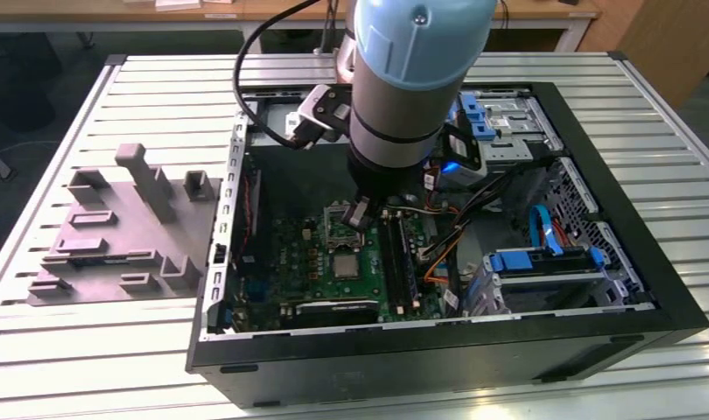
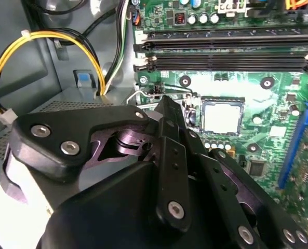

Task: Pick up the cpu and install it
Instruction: 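Close the cpu cover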

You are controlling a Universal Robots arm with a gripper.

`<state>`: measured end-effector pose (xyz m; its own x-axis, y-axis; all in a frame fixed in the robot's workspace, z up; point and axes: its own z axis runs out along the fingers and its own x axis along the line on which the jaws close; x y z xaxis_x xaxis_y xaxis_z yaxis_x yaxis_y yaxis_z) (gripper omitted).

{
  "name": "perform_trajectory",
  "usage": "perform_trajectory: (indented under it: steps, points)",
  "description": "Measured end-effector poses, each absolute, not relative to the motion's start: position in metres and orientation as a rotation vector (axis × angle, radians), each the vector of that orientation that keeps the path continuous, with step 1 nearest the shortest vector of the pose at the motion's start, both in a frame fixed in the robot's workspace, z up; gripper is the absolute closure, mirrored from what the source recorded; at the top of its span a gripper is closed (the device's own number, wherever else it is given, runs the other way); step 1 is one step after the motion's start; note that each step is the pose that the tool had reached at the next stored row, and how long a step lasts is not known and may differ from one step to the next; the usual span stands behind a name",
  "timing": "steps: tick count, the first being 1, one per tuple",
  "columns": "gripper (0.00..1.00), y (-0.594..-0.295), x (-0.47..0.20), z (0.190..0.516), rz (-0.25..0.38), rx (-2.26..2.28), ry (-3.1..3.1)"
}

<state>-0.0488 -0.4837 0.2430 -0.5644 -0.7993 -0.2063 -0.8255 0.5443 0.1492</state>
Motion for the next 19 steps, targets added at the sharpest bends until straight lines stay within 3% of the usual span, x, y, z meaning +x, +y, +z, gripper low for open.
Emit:
perform_trajectory:
  steps: [19]
  points:
    - [0.89, -0.458, -0.045, 0.223, 0.352, -1.404, 2.658]
